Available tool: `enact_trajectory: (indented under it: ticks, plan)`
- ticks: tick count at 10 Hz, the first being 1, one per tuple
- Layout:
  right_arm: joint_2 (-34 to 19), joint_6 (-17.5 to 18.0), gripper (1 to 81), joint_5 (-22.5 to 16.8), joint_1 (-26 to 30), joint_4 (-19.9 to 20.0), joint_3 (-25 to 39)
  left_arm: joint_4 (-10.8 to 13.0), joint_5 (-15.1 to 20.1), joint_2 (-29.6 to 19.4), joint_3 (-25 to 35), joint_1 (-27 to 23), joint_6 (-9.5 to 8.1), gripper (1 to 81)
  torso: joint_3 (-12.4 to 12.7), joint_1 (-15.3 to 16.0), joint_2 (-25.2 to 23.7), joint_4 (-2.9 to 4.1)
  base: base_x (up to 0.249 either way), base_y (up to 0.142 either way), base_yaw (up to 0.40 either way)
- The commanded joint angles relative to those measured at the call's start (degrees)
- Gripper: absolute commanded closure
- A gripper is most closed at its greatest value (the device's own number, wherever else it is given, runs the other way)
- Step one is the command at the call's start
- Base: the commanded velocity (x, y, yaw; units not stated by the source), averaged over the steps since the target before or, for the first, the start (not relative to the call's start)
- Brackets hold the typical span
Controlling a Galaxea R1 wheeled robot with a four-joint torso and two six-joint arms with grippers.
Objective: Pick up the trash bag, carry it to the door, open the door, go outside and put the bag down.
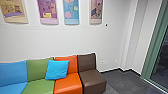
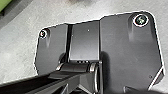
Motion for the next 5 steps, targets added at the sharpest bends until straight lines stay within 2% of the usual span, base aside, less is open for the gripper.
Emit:
enact_trajectory:
  ticks: [1,5]
  plan:
    - [0.12,-0.22,1.0,-2.8,3.19,0.19,0.47,-0.17,2.97,0.21,0.27,-2.98,0.14,1.0,0.0,0.0,0.0,0.0,0.12,0.063,0.0]
    - [0.12,-0.22,1.0,-2.8,3.19,0.19,0.47,-0.17,2.97,0.21,0.27,-2.98,0.14,1.0,0.0,0.0,0.0,0.0,0.114,0.063,0.0]
